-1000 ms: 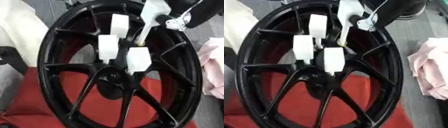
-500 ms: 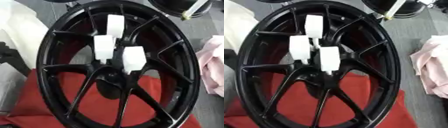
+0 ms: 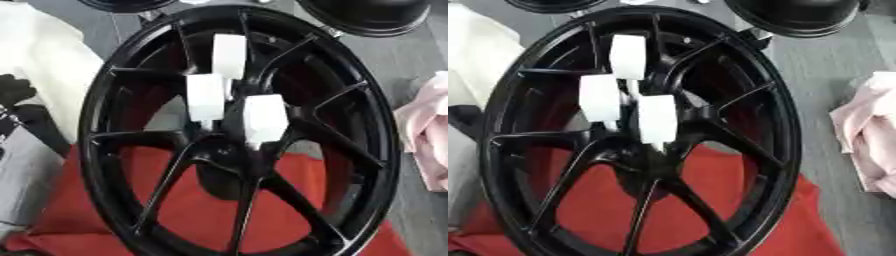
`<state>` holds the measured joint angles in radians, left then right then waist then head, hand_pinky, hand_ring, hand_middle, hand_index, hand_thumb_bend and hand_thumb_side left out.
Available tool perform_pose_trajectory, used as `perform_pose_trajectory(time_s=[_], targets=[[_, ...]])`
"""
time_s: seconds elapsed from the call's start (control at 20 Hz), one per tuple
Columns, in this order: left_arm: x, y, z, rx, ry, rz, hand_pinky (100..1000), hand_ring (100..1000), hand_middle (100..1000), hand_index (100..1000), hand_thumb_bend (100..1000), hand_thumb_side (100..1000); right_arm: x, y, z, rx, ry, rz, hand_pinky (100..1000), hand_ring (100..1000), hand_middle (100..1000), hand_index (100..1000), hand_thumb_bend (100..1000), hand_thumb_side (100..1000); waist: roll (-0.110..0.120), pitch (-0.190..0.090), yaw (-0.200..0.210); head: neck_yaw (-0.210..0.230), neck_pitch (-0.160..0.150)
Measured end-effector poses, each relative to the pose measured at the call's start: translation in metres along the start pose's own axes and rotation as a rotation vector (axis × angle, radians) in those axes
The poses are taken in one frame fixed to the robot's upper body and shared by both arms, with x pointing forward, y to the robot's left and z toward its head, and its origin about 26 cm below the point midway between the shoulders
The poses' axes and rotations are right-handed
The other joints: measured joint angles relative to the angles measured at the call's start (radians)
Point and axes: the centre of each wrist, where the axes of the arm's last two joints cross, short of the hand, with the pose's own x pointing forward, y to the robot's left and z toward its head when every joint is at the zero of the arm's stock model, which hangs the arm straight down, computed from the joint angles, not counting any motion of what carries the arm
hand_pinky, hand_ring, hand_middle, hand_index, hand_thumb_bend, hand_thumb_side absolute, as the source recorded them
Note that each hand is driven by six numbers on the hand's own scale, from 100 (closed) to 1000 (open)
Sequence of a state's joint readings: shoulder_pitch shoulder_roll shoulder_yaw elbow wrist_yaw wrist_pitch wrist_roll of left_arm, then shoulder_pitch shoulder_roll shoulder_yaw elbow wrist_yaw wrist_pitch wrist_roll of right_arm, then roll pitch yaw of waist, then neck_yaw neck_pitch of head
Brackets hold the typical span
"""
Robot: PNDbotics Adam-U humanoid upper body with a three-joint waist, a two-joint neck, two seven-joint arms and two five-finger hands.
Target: Pull the pin out of the wheel hub.
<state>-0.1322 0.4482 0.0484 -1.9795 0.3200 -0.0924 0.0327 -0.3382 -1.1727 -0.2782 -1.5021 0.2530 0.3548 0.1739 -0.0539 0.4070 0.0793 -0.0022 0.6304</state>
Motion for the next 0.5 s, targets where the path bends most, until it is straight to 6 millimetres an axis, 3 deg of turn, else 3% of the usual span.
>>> perform_pose_trajectory(time_s=[0.1, 0.25, 0.35, 0.5], targets=[[0.0, 0.0, 0.0, 0.003, 0.001, 0.0, 761, 850, 761, 833, 213, 995, -0.018, 0.013, 0.001, -0.007, 0.095, 0.01, 795, 726, 504, 646, 100, 192, 0.003, -0.001, -0.001, 0.001, 0.0], [-0.001, 0.0, 0.001, 0.01, 0.002, 0.006, 761, 850, 762, 834, 213, 996, -0.04, 0.033, 0.004, 0.001, 0.204, 0.0, 850, 872, 809, 852, 100, 202, 0.006, -0.003, -0.002, 0.002, 0.0], [-0.001, 0.0, 0.001, 0.012, 0.003, 0.006, 761, 850, 762, 834, 212, 996, -0.05, 0.046, 0.007, 0.026, 0.255, -0.014, 864, 909, 868, 887, 100, 203, 0.008, -0.004, -0.002, 0.004, 0.0], [-0.001, 0.0, 0.001, 0.013, 0.004, 0.007, 760, 850, 762, 834, 213, 997, -0.062, 0.061, 0.011, 0.063, 0.306, -0.03, 865, 913, 869, 887, 100, 206, 0.01, -0.005, -0.002, 0.004, 0.0]])
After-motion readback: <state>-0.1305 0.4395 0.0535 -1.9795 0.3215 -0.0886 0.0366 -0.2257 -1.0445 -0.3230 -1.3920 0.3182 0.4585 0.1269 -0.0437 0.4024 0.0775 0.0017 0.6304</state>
